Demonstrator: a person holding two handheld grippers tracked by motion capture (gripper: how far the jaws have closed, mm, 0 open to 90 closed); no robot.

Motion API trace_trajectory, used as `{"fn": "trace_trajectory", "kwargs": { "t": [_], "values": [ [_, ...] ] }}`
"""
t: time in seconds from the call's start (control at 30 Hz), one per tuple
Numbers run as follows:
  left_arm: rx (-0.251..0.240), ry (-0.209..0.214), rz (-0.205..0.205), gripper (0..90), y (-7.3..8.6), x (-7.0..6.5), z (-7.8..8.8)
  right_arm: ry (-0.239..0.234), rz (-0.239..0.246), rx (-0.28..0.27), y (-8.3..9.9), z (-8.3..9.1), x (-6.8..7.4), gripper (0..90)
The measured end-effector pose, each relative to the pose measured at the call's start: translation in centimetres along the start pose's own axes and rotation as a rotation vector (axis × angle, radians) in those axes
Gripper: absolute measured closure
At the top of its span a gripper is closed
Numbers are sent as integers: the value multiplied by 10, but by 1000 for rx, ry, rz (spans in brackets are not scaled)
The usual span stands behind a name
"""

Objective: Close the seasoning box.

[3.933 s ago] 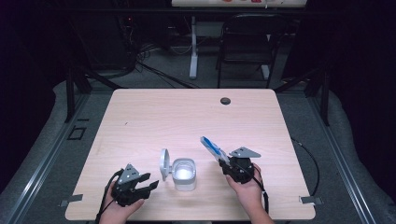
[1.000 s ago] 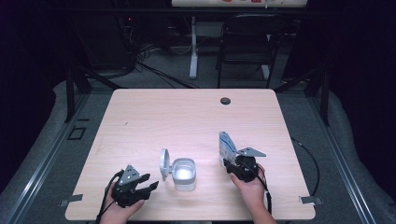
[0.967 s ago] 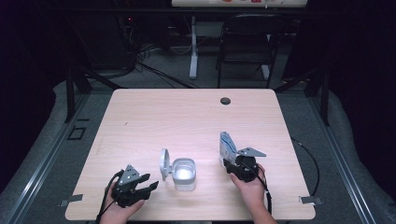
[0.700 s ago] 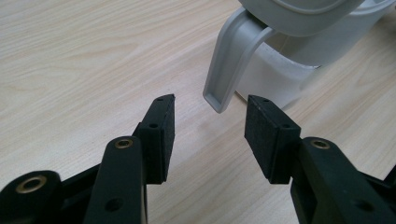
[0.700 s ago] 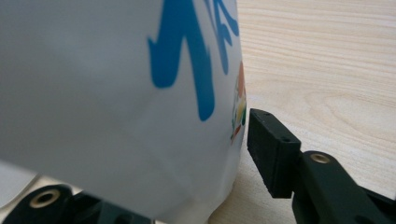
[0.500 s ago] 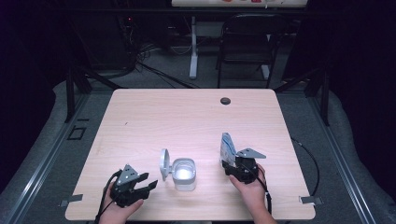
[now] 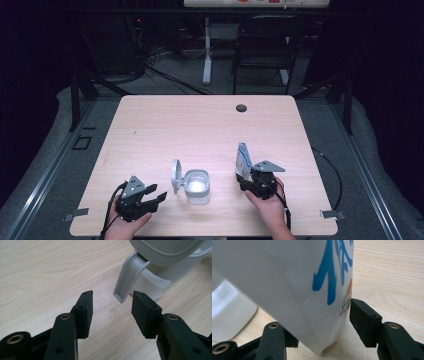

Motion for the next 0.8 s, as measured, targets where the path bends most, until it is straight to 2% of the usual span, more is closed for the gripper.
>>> {"fn": "trace_trajectory", "kwargs": {
  "t": [0.1,0.27,0.37,0.57,0.67,0.8],
  "values": [
    [-8,-3,6,527,0,1,2,7,16,2,0,3,0,452],
    [-4,-7,7,528,0,2,4,5,10,-16,0,8,3,452],
    [-27,-13,14,530,-2,2,5,9,20,-16,0,10,3,452],
    [-20,-17,16,534,-2,4,7,13,25,-33,0,16,2,452],
    [-34,-18,17,535,-3,5,8,13,25,-38,0,17,2,452],
    [-36,-17,27,543,-4,6,11,16,33,-32,2,19,3,453]
  ]
}}
Point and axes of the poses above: each handheld gripper's, and its own axes: z roughly backward along the jaws, y roughly out of its underside, x roughly to its left, the point moved 8 cm from there along -z, roughly forward along the jaws, and after that the axes turned 5 degrees about y, right-handed, at the moved point
